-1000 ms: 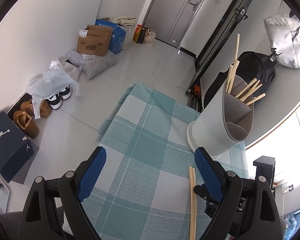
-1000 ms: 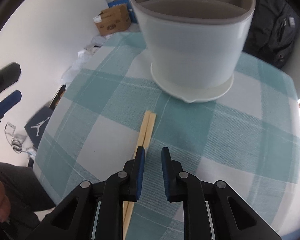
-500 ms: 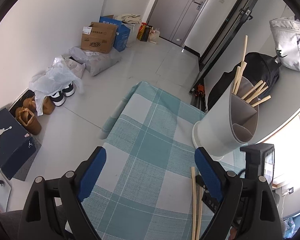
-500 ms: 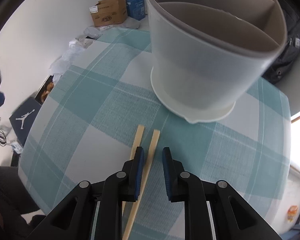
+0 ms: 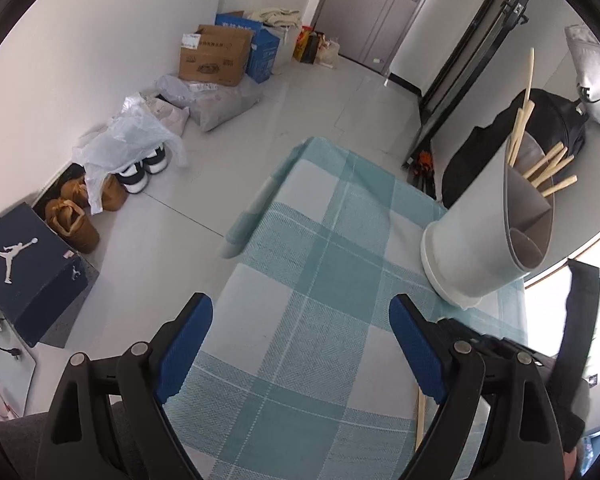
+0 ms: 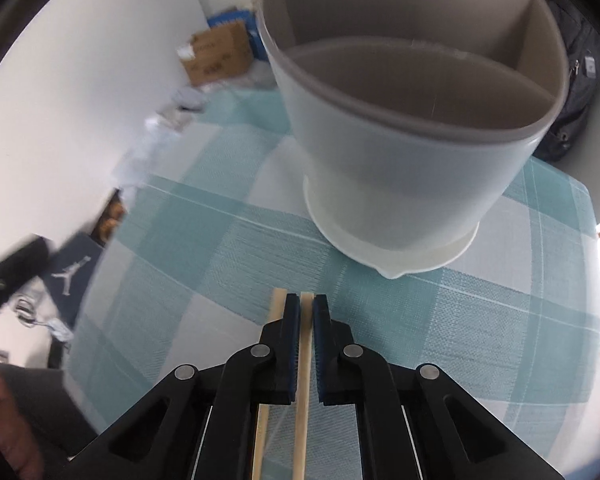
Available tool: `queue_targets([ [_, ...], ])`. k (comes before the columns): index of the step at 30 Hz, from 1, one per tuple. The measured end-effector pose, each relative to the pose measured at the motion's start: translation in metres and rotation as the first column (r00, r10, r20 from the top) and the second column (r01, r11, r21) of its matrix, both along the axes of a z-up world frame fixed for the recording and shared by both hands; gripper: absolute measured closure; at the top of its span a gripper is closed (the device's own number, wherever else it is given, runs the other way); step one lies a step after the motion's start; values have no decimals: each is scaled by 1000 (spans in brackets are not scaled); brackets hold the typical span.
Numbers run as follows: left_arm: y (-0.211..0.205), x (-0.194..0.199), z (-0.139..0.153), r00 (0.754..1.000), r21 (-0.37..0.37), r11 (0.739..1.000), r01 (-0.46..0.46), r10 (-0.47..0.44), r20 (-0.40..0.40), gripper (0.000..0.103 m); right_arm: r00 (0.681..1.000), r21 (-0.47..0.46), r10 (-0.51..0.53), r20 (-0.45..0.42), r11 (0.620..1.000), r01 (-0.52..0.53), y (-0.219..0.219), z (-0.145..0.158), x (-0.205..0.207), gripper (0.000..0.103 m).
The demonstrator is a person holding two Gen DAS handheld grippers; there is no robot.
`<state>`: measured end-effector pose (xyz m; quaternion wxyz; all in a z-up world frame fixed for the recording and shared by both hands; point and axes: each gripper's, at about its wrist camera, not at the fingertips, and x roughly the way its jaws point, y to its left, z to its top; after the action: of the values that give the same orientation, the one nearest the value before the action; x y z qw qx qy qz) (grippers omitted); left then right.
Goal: Organize utensils
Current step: 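Close the left gripper on the other chopstick while the right gripper lifts its chopstick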
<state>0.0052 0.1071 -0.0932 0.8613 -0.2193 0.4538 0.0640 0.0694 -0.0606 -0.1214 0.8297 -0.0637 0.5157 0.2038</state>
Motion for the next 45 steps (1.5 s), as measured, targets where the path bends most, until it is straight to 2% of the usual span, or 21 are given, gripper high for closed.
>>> queue_targets([
  [5, -16, 4, 0, 999, 23, 999, 40, -40, -24, 16, 999, 159, -34, 28, 987, 30, -29, 25, -6, 98],
  [10, -31, 12, -6, 993, -2, 997, 80, -80, -85, 16, 991, 361, -130, 21, 926, 114, -79, 48, -5, 98],
  [18, -60, 26, -17, 975, 60, 984, 168, -157, -157, 16, 982, 508, -187, 9, 847, 157, -130, 62, -21, 98],
  [22, -76, 32, -23, 961, 132, 968, 215, -185, -204, 16, 978, 573, -208, -2, 801, 171, -158, 64, -24, 97],
  [26, -91, 36, -23, 950, 135, 956, 262, -231, -208, 16, 973, 605, -232, -14, 772, 193, -180, 66, -27, 98],
  [29, -104, 44, -29, 933, 152, 940, 305, -263, -246, 17, 969, 614, -248, -20, 761, 207, -189, 67, -25, 98],
  [32, -111, 49, -35, 922, 187, 928, 322, -263, -284, 26, 966, 623, -259, -24, 752, 217, -199, 70, -29, 98],
  [34, -113, 49, -34, 925, 213, 923, 321, -257, -280, 26, 966, 625, -257, -18, 752, 212, -202, 72, -31, 98],
  [37, -112, 48, -32, 929, 207, 927, 312, -251, -273, 33, 967, 614, -255, 10, 765, 195, -203, 76, -35, 98],
  [39, -115, 49, -29, 924, 211, 921, 327, -265, -276, 51, 968, 612, -252, 15, 767, 190, -203, 77, -34, 98],
  [40, -120, 50, -28, 917, 205, 916, 344, -281, -284, 55, 967, 618, -254, 17, 763, 190, -204, 78, -34, 98],
  [42, -126, 56, -27, 903, 200, 906, 373, -304, -304, 75, 967, 630, -253, 13, 754, 188, -205, 78, -33, 98],
  [45, -135, 61, -26, 887, 196, 895, 401, -326, -326, 89, 968, 640, -251, 28, 748, 175, -205, 82, -36, 98],
])
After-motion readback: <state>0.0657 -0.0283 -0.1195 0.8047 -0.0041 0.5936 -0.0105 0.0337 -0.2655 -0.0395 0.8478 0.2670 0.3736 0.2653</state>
